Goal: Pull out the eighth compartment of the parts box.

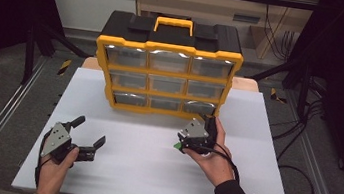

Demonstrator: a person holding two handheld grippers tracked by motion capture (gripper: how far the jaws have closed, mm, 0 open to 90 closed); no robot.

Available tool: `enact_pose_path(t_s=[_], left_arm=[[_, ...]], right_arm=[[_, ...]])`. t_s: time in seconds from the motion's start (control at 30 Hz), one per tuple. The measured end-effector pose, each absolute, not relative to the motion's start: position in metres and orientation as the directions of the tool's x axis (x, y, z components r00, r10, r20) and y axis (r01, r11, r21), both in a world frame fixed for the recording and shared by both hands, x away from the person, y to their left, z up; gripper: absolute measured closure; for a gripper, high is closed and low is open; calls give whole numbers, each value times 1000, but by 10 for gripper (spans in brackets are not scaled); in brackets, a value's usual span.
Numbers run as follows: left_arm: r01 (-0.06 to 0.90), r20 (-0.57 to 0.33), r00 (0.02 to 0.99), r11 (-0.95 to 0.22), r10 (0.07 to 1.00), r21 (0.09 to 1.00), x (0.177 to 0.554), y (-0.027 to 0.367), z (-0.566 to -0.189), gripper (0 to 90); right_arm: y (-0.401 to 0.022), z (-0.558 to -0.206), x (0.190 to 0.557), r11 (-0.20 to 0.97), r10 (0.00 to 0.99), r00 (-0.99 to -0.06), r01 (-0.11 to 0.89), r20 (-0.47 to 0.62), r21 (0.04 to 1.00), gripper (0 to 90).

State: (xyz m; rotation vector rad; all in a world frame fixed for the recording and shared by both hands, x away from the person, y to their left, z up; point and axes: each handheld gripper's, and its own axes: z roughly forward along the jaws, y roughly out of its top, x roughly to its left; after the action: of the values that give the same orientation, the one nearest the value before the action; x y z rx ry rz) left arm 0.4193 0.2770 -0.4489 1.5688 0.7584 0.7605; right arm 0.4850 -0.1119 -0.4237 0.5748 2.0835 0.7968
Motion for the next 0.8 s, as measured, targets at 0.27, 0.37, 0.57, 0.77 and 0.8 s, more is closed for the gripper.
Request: enact_pose_path(t_s=[0.27, 0.37, 0.57, 0.77, 0.8], left_arm=[[55, 67, 581, -121, 811, 991, 418, 275, -448, 9], [55, 66, 579, -119, 813, 991, 419, 276, -449, 9], [55, 64, 578, -118, 813, 992, 419, 276, -448, 9], [53, 65, 580, -117, 812, 992, 418, 276, -448, 9], [53, 65, 580, -117, 812, 992, 418, 276, -448, 9]], right_arm=[[-99, -421, 488, 724, 607, -567, 106, -557, 681, 82], [-95, -420, 491, 741, 588, -564, 90, -579, 665, 83], [-91, -420, 494, 754, 575, -563, 84, -594, 651, 83], [-87, -420, 496, 775, 556, -558, 82, -616, 626, 83], [-87, -420, 497, 778, 551, -559, 78, -619, 623, 83]])
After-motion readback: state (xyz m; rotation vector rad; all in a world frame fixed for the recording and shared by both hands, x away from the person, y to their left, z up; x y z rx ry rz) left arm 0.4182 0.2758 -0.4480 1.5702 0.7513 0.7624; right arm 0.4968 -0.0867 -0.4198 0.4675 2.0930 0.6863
